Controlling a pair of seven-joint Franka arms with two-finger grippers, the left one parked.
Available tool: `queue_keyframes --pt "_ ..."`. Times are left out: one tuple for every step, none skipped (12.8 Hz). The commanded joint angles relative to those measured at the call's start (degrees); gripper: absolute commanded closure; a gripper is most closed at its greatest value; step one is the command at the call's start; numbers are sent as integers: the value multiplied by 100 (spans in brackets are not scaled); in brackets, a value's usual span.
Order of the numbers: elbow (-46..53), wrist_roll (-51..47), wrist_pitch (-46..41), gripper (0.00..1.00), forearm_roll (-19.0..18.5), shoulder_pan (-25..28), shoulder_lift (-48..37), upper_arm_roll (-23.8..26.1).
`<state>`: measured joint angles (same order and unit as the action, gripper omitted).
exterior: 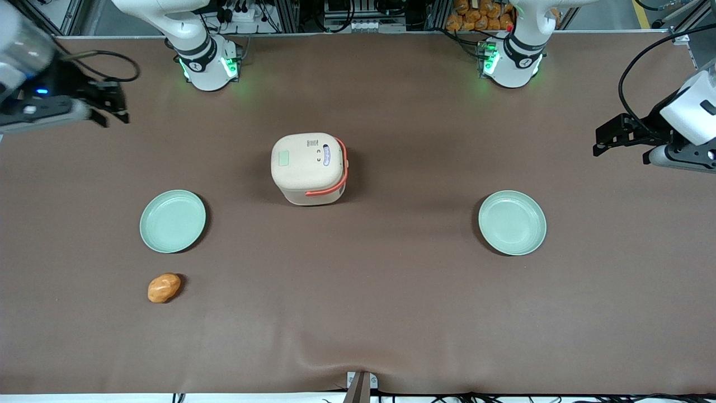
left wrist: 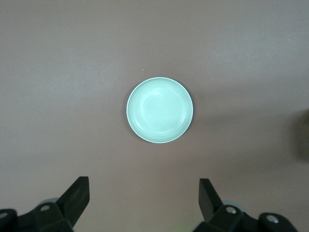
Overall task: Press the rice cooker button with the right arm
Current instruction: 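Move the right gripper toward the white rice cooker's lid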
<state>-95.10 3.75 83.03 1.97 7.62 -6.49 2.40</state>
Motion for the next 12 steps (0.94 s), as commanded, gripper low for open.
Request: queue_keyframes --pt "-376 -390 108 100 128 3 -46 418" --pt "-490 -671 274 100 206 20 -46 541" --pt "-605 -909 406 100 225 21 -37 699" --pt "-736 -1042 572 100 225 21 -19 831" --pt "-920 -1183 792 100 225 29 -2 954" --pt "-1140 -1306 1107 100 225 29 7 1077" --pt "-1359 -1438 1406 100 225 47 16 1209" --pt "-1553 -1683 1714 100 225 64 51 1384" --pt "-1668 -1955 1960 100 225 73 112 1560" --pt "-1774 -2175 2180 100 225 99 191 1710" --pt "-1888 -2343 2400 100 216 126 244 1781" --pt "-1993 -2423 2602 100 216 187 305 1816"
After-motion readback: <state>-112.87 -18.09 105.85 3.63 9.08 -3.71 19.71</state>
